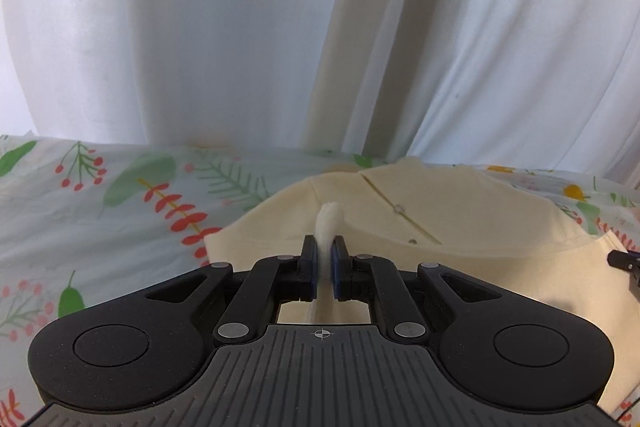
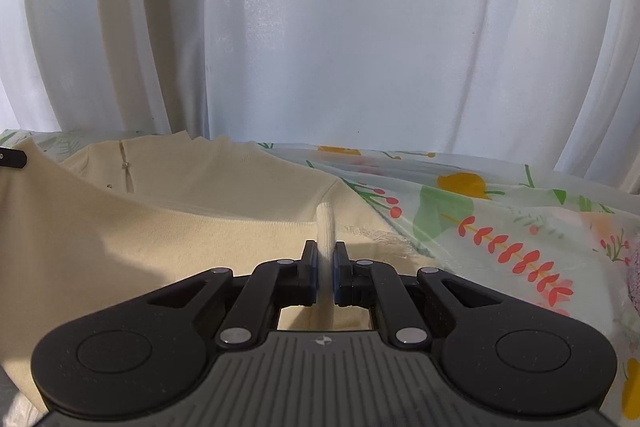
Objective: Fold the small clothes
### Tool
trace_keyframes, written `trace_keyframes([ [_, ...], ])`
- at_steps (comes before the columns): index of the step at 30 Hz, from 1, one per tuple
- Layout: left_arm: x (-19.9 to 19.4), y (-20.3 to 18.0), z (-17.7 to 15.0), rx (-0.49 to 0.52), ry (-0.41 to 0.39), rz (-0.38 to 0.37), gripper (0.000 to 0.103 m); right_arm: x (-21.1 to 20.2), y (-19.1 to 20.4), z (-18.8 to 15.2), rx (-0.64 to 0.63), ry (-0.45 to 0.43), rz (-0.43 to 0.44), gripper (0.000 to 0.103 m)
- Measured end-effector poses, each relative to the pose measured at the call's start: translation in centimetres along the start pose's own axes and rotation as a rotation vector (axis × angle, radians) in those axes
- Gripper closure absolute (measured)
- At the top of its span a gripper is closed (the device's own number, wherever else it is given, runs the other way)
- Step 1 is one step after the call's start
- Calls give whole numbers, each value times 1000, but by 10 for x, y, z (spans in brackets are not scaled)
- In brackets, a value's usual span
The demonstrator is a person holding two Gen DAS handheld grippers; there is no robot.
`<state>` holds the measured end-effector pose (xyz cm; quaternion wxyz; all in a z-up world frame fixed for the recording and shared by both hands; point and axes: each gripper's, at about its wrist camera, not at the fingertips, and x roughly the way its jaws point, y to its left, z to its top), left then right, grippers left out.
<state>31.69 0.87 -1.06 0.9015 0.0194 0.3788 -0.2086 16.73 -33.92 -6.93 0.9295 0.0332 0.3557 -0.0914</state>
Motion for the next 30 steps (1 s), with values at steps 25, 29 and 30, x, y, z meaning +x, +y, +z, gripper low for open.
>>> trace_keyframes([
  [25, 27, -21, 77, 74, -137, 63, 94, 45, 5, 65, -115, -154, -125, 97],
  [29, 69, -24, 78, 54, -82, 115, 94, 84, 3, 74, -79, -105, -146, 97],
  [30, 79, -26, 75, 57, -68, 136, 94, 91, 3, 74, -76, -94, -150, 97],
])
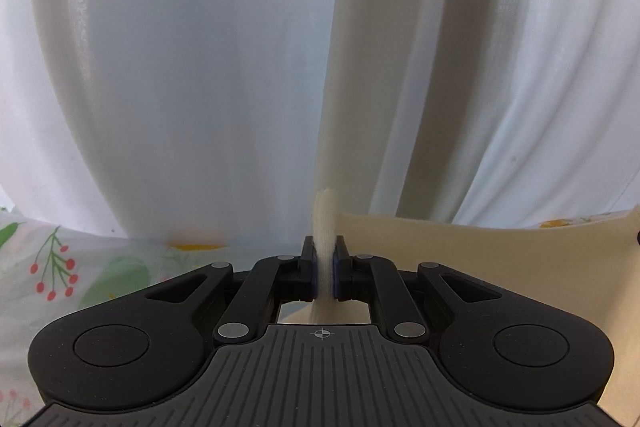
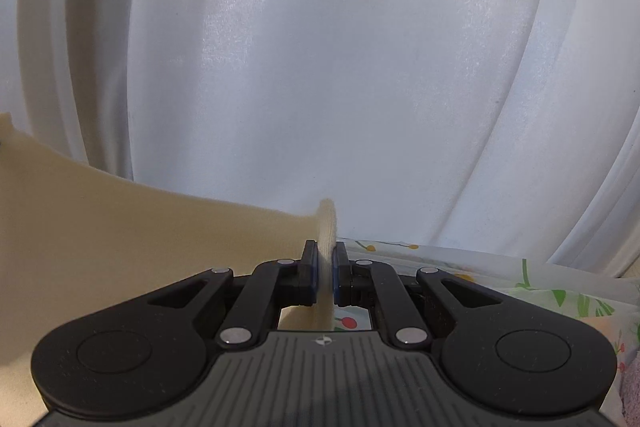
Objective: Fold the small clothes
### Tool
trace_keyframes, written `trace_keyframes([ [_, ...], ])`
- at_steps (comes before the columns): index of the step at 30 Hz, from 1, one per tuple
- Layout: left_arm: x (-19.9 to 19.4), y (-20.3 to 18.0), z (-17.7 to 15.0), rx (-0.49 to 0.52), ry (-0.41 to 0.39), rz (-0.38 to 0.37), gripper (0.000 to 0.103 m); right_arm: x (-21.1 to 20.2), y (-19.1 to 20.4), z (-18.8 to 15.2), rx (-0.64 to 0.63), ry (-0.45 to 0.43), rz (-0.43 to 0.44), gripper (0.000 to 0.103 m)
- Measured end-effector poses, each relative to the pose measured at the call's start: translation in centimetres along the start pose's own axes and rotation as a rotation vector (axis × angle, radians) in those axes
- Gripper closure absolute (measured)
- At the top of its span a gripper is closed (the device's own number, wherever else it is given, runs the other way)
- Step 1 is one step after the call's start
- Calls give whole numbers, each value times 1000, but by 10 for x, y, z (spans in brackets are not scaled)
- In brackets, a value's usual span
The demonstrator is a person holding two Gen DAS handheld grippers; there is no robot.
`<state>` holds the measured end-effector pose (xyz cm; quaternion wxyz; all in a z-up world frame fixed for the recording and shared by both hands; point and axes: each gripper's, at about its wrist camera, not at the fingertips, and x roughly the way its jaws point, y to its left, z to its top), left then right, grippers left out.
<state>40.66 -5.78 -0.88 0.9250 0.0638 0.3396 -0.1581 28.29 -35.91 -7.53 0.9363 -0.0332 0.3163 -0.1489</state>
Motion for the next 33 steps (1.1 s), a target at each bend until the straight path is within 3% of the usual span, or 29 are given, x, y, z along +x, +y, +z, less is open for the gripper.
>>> trace_keyframes([
  [4, 17, -7, -14, 34, 18, 54, 94, 19, 5, -8, -7, 34, -11, 97],
  [9, 24, -6, -23, 45, 48, 67, 94, 35, 8, -14, -24, 63, -23, 97],
  [15, 8, 1, -8, -13, 0, 46, 94, 19, 9, -6, -14, 3, -47, 97],
  [18, 17, -1, -6, -16, 26, 65, 93, 25, 9, -1, 16, 22, -47, 96],
  [21, 31, -3, -16, 3, 108, 95, 85, 34, 10, -9, 27, 68, -32, 95],
  [22, 28, -1, -19, -6, 96, 96, 80, 32, 8, -12, 43, 74, -38, 95],
  [23, 23, 3, -23, -15, 78, 91, 72, 26, 4, -13, 64, 70, -38, 92],
  [25, 8, 9, -27, -33, 61, 55, 66, 5, -6, -19, 105, 40, -16, 76],
  [26, -3, 12, -31, -48, 44, 34, 66, -11, -10, -22, 127, 22, -11, 73],
  [30, -33, 12, -49, -54, -9, -77, 53, -61, -17, -49, 166, -53, 78, 71],
  [32, -31, 9, -58, -35, 14, -150, 50, -71, -9, -68, 116, -38, 131, 71],
  [33, -26, 9, -62, -40, 33, -148, 49, -70, -6, -76, 95, -21, 122, 71],
])
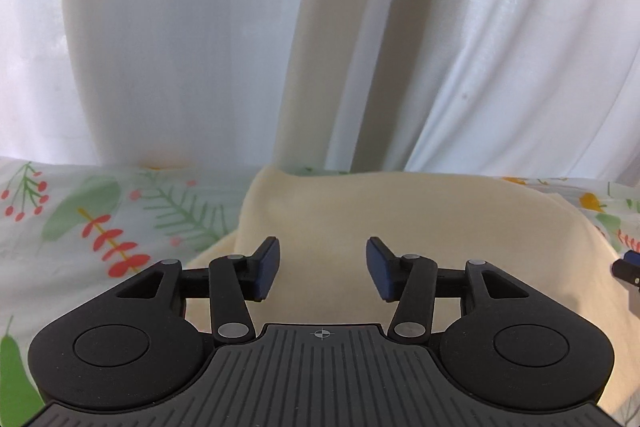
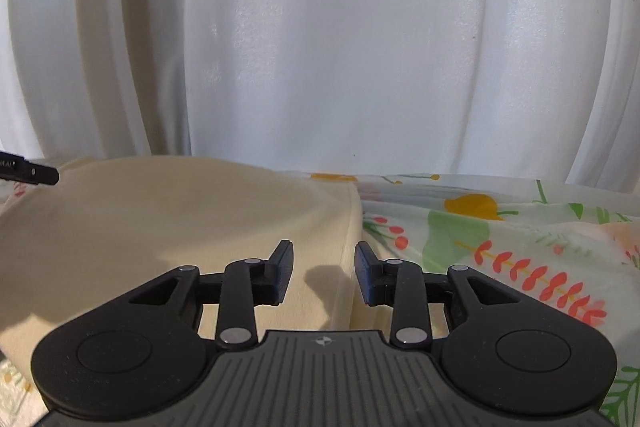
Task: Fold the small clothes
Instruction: 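Lay the hem over the collar and open both grippers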
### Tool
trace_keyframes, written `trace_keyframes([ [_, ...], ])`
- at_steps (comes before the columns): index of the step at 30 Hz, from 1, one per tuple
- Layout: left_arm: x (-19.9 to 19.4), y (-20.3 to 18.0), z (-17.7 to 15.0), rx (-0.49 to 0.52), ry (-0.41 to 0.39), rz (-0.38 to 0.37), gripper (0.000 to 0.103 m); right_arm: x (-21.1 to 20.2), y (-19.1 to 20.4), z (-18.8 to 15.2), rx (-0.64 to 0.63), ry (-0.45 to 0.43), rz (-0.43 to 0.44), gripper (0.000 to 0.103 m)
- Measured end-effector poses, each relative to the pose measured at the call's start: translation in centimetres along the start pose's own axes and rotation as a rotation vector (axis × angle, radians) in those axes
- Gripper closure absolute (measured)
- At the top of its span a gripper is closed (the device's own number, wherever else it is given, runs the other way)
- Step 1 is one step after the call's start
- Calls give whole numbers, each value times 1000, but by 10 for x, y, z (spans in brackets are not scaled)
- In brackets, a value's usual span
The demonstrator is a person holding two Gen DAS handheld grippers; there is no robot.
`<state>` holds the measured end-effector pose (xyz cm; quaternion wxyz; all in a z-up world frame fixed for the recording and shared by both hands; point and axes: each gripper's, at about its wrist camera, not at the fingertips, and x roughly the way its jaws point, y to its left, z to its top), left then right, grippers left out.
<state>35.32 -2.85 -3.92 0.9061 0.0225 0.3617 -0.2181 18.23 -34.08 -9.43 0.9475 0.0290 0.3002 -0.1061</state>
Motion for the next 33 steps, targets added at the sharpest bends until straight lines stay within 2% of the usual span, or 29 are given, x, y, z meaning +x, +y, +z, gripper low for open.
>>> trace_keyframes([
  [1, 6, 2, -3, -19, 22, 23, 50, 3, 1, -11, -17, 26, -17, 71],
  [2, 10, 6, -6, -42, 38, 50, 55, 0, -1, -17, -20, -17, -19, 71],
  [3, 10, 11, -9, -71, 28, 70, 58, 2, -2, -21, -38, -19, -65, 69],
  [4, 9, 15, -9, -91, 24, 68, 64, 1, -5, -21, -43, -19, -108, 66],
  [7, -1, 31, -9, -162, 23, 70, 71, -6, -16, -16, -4, 12, -130, 66],
  [9, -11, 42, -10, -182, 17, 154, 61, -10, -13, -13, -34, 16, -172, 67],
  [10, -15, 48, -12, -187, 18, 177, 61, -14, -9, -14, -56, 27, -246, 66],
  [11, -23, 58, -14, -202, 28, 180, 61, -20, -9, -14, -64, 35, -277, 66],
  [12, -29, 66, -16, -223, 37, 170, 60, -26, -11, -17, -53, 33, -267, 66],
  [14, -40, 81, -23, -256, 62, 133, 53, -47, -12, -21, -1, 11, -216, 66],
  [16, -50, 91, -31, -285, 90, 97, 51, -61, -8, -24, 21, 21, -161, 66],
  [19, -52, 102, -45, -353, 140, -16, 50, -75, 8, -27, 27, 23, -92, 66],
  [22, -50, 105, -54, -431, 157, -118, 50, -80, 25, -25, 26, 20, -31, 66],
  [28, -44, 113, -60, -566, 164, -255, 50, -78, 49, -22, 60, 41, 43, 66],
  [33, -39, 135, -70, -702, 163, -356, 50, -77, 55, -25, 52, 65, 53, 66],
])
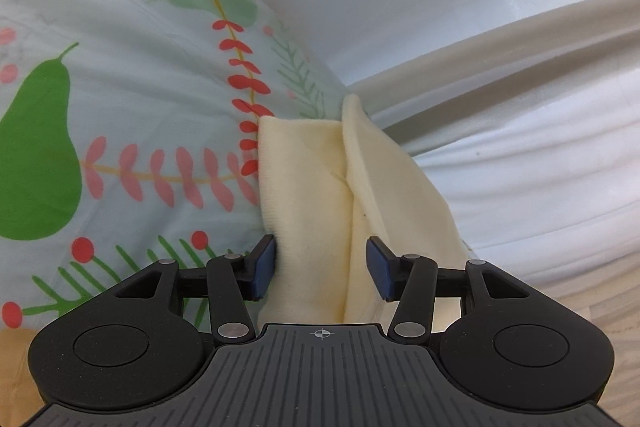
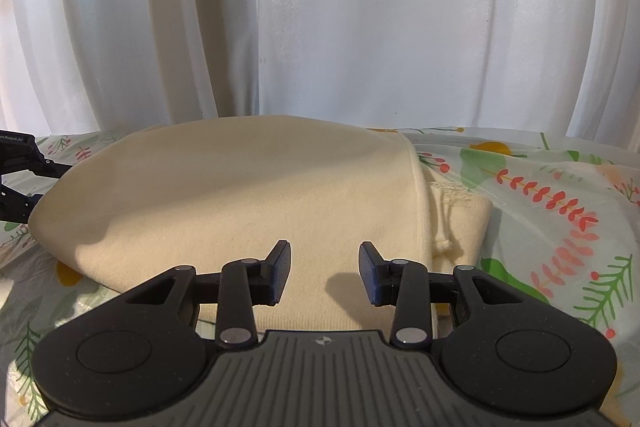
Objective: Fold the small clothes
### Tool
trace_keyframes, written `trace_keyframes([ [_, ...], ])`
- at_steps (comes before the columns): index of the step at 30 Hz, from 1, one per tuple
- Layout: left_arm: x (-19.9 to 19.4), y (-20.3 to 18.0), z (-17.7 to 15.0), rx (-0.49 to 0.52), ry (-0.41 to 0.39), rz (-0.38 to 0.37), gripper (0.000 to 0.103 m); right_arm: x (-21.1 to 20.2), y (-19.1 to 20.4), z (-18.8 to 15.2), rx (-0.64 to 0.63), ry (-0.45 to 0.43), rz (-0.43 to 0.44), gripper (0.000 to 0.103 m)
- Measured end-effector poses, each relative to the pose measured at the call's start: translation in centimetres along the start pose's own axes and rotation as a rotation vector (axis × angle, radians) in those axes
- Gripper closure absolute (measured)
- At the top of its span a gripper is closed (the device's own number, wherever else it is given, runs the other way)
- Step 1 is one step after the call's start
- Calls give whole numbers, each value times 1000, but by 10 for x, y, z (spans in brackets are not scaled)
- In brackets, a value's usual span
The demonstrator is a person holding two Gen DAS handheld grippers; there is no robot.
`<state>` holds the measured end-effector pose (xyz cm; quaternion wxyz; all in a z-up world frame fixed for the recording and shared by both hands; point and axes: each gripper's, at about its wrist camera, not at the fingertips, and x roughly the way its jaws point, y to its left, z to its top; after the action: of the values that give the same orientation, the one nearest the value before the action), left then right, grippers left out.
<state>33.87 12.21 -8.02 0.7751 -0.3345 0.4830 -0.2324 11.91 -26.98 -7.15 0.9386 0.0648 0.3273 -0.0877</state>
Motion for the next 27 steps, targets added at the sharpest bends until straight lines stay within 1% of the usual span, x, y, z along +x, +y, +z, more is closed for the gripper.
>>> trace_keyframes([
  [3, 3, 5, 3, -17, 11, -29, 48, 4, -2, -2, 14, 21, -3, 66],
  [5, 4, 6, 5, -23, 17, -44, 45, 5, -3, -2, 23, 27, -5, 66],
  [7, 5, 8, 8, -47, 33, -64, 44, 7, -4, -2, 33, 32, 0, 66],
  [9, -2, 12, 14, -80, 14, -117, 40, 8, -6, -1, 44, 35, 3, 66],
  [11, -5, 12, 17, -77, 1, -107, 27, 8, -7, 0, 50, 30, 3, 66],
  [14, 1, 8, 19, -33, 30, -47, 27, 9, -6, -1, 49, 36, 5, 66],
  [18, 3, 4, 15, -8, 53, -71, 28, 11, -4, -3, 52, 40, 15, 66],
  [19, 5, 2, 14, 7, 55, -72, 32, 12, -3, -3, 46, 39, 16, 66],
  [20, 7, 0, 13, 22, 59, -61, 41, 12, -2, -3, 40, 38, 17, 66],
  [21, 10, -3, 12, 42, 64, -37, 47, 12, 0, -3, 33, 36, 17, 66],
  [23, 13, -6, 10, 77, 66, 7, 68, 11, 1, -3, 24, 31, 14, 66],
  [24, 13, -7, 10, 88, 66, 16, 73, 10, 1, -4, 23, 29, 11, 66],
  [25, 12, -7, 10, 92, 63, 18, 83, 10, 1, -4, 25, 27, 9, 66],
  [27, 8, -8, 9, 87, 52, 11, 85, 10, 0, -5, 33, 28, 2, 67],
])
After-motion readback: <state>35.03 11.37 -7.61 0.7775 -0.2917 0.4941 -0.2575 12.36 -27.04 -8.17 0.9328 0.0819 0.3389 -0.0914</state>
